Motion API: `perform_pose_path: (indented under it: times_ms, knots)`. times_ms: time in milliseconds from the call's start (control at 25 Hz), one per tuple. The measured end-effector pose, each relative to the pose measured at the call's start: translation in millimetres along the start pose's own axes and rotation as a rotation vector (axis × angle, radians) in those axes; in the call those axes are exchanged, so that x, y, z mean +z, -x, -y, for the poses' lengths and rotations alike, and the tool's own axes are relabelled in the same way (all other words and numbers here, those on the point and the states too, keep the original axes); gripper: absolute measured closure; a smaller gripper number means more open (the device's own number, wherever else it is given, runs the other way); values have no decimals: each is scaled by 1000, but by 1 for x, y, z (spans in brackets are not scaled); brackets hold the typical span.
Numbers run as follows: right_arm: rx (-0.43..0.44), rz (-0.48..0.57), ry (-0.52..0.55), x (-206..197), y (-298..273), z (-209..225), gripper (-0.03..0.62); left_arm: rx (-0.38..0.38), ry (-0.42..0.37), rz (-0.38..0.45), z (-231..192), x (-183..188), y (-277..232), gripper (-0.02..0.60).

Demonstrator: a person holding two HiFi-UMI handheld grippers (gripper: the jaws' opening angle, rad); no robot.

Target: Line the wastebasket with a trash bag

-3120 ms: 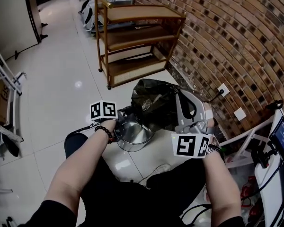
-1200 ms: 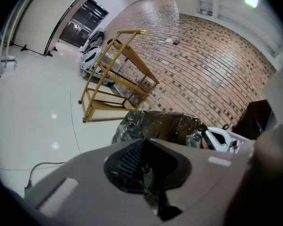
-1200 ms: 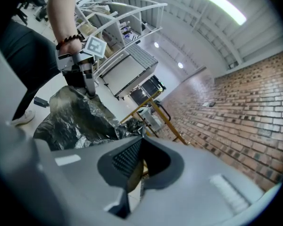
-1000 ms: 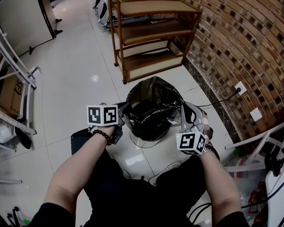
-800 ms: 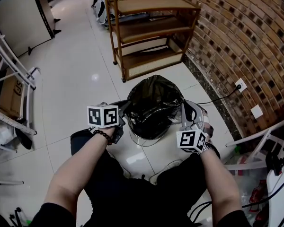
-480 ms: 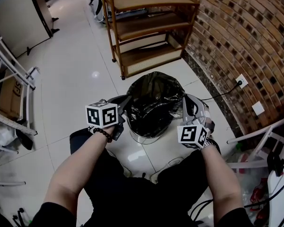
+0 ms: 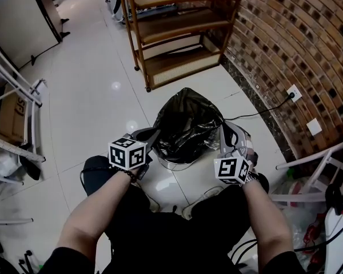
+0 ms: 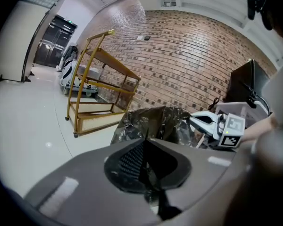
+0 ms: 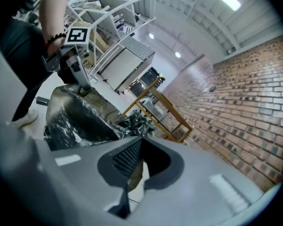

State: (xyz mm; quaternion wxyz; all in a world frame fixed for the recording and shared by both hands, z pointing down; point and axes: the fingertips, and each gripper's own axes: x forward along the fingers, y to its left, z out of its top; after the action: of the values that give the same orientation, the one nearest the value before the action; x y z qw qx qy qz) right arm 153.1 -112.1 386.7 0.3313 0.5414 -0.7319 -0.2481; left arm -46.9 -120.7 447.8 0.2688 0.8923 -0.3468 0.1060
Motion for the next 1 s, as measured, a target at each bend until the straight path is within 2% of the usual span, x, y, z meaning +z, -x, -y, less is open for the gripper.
perform_pose_path:
  times_ms: [160,400,520,800,880,1000]
  knots:
    - [60,-37,-54,-13,13,-21,577,1,28,-15,-2,-19,6,577]
    - [148,-100,-163,-24,22,-37,458,20,37,-37,-7,-31,10,577]
    - [178,-124,-188,-30,27,-43,437,35,47,-68,-11,-42,10,577]
    - [229,-129,-226,-23,33,-57,437,56,43,-171,-10,-68,9,577]
    - [294,-108,-199,-10,36,-76,436,56,46,-177,-9,-73,10,577]
    - [445,-79,-113,9,46,-123,421,63,46,-177,-10,-76,13,577]
